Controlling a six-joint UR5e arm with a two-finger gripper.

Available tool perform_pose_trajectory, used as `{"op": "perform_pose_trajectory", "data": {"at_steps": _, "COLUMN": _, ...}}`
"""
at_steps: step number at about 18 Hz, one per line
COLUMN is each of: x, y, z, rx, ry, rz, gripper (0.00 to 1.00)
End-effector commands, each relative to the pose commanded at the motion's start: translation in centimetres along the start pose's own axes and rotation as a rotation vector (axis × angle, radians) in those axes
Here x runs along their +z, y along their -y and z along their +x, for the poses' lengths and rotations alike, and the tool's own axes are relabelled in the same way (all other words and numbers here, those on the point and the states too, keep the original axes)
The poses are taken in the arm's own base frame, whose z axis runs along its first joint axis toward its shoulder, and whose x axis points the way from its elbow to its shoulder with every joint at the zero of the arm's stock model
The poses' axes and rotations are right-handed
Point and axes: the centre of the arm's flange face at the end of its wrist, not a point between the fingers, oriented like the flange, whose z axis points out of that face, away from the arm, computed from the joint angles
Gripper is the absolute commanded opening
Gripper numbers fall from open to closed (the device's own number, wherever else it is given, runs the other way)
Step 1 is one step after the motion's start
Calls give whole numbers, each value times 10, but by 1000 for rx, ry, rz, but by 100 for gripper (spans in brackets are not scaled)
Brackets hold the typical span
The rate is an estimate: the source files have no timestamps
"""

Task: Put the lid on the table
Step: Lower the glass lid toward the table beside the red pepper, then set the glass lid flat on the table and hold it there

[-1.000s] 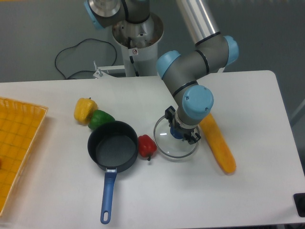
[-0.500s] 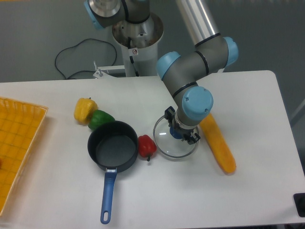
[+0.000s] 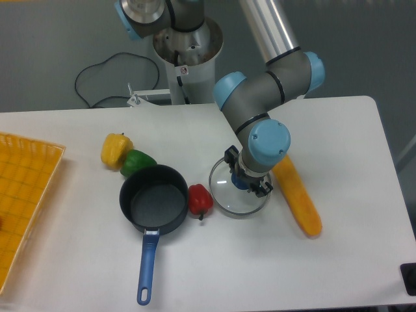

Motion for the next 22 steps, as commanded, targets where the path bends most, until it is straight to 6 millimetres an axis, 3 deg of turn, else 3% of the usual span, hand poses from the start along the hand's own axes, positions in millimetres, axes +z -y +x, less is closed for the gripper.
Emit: {"op": "perform_pose_trajectory", "data": {"at_steps": 22, "x": 8, "y": 0, "z": -5, "rx": 2, "ry": -6, "rz": -3, "gripper": 58}}
